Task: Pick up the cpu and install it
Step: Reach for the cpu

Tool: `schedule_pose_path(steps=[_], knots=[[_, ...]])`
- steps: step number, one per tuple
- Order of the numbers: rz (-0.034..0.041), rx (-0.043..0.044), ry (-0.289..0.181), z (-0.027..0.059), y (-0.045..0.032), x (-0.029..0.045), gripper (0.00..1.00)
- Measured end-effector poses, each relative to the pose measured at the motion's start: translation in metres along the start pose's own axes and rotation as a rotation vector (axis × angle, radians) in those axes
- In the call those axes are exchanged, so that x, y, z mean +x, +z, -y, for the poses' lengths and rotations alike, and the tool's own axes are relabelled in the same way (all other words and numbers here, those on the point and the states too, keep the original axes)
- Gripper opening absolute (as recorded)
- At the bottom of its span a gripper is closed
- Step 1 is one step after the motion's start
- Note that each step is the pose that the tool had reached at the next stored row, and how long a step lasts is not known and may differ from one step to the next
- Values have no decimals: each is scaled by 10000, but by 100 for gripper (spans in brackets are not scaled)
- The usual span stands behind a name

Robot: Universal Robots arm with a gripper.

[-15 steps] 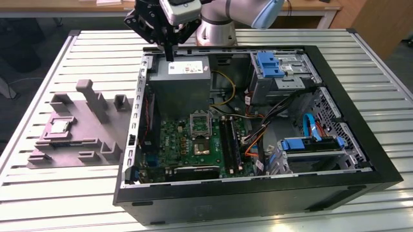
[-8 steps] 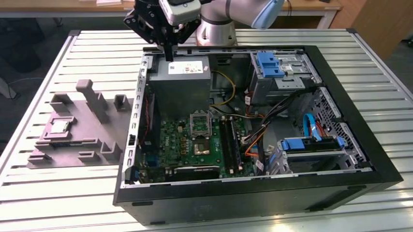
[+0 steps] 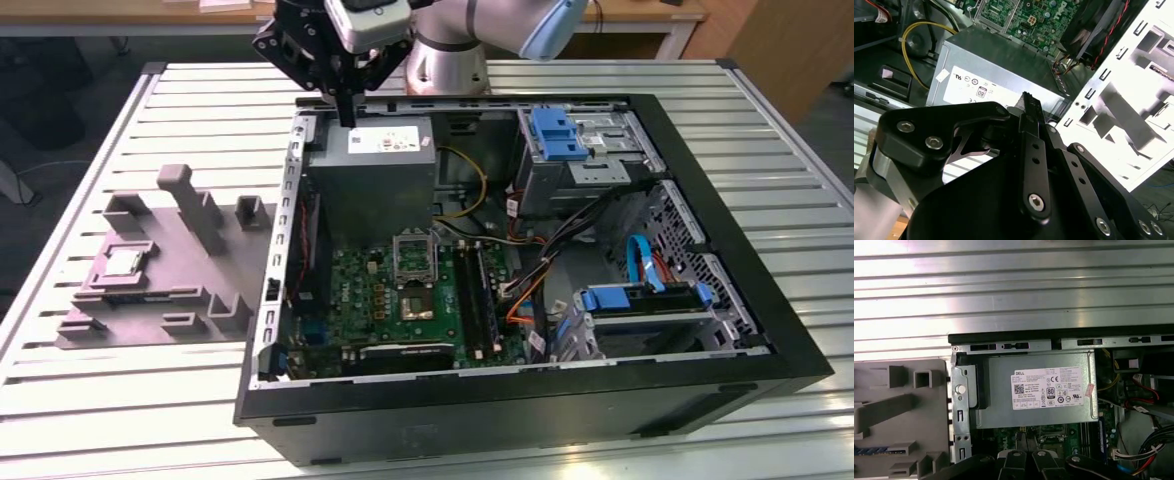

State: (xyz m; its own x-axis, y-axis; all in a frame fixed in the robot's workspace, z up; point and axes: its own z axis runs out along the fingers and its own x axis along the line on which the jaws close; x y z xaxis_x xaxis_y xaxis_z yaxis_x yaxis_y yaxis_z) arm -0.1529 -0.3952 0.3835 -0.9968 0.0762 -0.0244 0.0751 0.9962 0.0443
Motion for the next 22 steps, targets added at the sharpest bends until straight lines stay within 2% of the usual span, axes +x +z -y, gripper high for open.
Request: schedule_pose_path(steps=[22], knots=[[2, -2, 1, 4, 17, 41, 11]])
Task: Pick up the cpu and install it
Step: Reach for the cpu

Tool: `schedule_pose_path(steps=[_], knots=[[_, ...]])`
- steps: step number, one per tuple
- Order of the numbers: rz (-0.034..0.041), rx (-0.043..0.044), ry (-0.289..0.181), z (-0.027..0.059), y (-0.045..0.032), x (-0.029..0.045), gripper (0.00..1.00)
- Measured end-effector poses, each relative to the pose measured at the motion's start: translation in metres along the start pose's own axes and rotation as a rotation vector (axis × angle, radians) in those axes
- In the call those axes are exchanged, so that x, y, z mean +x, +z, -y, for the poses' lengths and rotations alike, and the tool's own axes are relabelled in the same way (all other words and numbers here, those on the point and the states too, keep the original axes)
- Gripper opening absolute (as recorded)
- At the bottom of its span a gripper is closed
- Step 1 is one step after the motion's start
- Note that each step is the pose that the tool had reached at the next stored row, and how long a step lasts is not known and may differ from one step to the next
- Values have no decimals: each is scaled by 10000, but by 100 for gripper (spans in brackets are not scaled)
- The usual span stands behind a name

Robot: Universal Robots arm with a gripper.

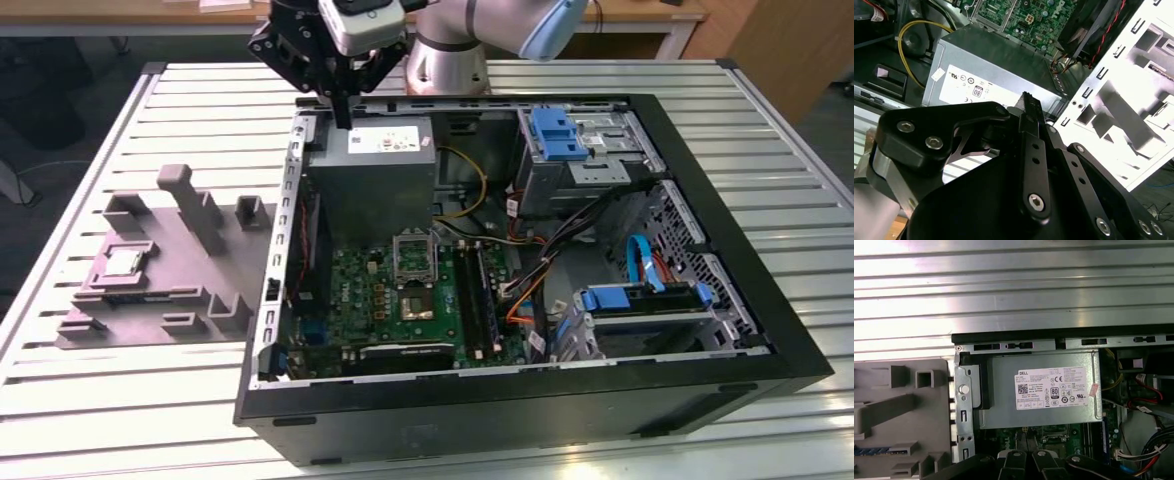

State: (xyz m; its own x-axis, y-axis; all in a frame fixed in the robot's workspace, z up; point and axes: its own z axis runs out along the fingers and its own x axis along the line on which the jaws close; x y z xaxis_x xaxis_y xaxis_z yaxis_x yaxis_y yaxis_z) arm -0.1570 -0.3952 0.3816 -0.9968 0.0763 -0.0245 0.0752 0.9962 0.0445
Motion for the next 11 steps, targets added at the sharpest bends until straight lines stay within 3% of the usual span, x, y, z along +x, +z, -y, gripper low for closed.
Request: schedule_pose_path(steps=[11], knots=[[-1, 2, -1, 4, -1, 55, 11]])
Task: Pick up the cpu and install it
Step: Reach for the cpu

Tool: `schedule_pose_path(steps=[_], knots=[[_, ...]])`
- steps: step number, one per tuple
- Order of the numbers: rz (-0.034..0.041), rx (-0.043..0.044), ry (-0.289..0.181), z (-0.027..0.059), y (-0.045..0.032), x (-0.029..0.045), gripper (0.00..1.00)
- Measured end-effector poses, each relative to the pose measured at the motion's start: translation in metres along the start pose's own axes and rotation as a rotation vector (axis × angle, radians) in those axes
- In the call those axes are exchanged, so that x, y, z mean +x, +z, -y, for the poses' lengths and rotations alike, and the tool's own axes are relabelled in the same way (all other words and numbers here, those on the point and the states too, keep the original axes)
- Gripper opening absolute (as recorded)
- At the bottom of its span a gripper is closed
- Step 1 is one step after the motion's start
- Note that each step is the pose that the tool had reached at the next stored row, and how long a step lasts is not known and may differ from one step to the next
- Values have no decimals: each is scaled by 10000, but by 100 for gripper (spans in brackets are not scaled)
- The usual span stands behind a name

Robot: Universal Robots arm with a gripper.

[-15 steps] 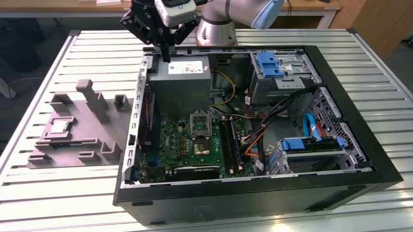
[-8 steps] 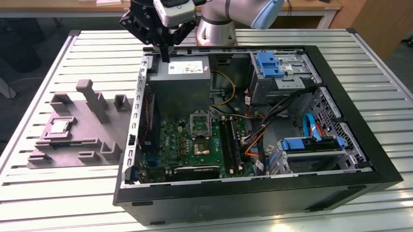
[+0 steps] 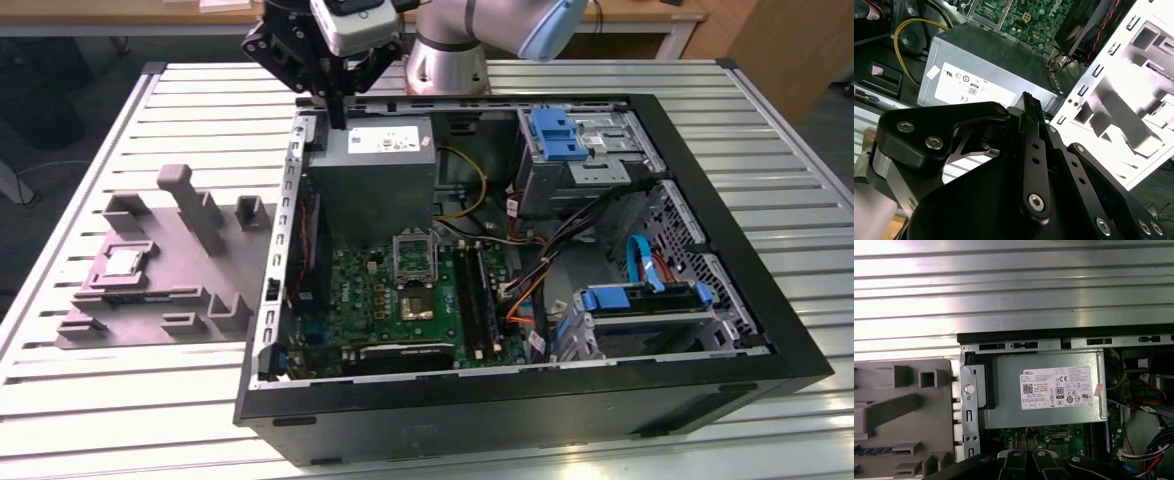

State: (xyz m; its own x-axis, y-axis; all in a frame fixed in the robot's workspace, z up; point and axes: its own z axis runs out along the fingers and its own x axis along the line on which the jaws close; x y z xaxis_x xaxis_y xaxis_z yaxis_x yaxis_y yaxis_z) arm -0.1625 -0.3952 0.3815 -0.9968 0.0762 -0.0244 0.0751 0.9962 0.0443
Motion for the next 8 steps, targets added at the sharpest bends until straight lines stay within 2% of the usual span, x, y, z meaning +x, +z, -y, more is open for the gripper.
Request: schedule_pose_path(steps=[8], knots=[[0, 0, -1, 5, 6, 58, 11]])
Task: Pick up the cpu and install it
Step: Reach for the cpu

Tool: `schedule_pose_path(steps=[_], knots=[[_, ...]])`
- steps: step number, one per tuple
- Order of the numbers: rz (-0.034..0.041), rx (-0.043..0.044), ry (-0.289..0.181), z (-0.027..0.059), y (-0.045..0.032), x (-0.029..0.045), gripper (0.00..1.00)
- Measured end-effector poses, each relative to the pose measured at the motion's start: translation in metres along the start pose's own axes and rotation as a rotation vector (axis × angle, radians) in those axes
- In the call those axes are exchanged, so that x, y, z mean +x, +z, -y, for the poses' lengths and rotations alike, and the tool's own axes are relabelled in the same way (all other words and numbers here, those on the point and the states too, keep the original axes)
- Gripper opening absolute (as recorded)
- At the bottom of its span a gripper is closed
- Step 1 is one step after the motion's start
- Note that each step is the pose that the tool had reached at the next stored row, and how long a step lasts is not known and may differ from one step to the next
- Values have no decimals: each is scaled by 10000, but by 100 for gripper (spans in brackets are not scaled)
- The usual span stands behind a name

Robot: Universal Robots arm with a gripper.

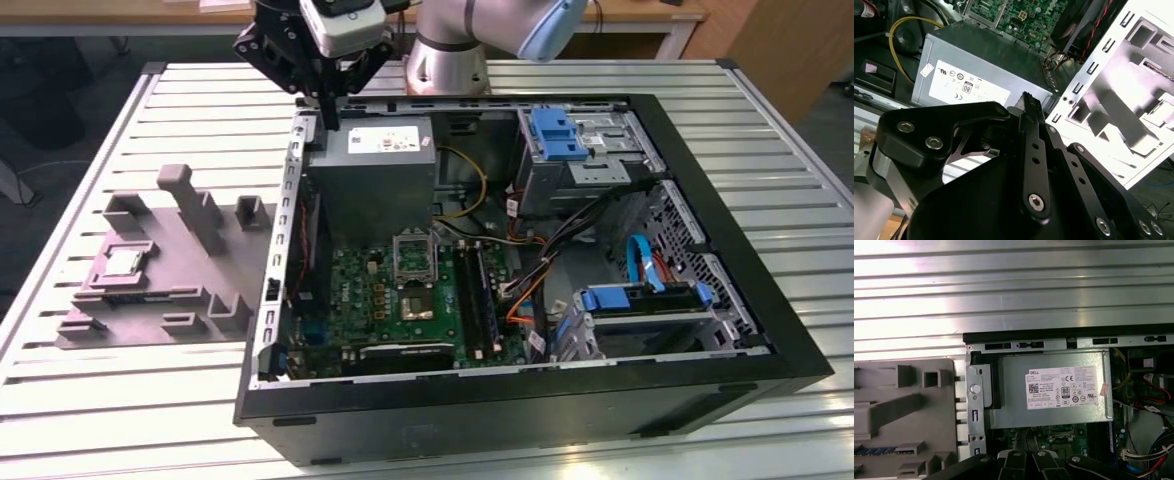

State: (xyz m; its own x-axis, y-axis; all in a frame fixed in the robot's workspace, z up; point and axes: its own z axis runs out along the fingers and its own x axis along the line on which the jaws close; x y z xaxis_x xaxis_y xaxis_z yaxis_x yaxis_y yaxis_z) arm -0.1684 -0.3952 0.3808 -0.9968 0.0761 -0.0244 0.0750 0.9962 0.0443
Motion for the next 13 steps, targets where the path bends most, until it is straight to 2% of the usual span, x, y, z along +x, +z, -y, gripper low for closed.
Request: schedule_pose_path(steps=[13], knots=[[0, -1, 1, 3, 3, 37, 11]])
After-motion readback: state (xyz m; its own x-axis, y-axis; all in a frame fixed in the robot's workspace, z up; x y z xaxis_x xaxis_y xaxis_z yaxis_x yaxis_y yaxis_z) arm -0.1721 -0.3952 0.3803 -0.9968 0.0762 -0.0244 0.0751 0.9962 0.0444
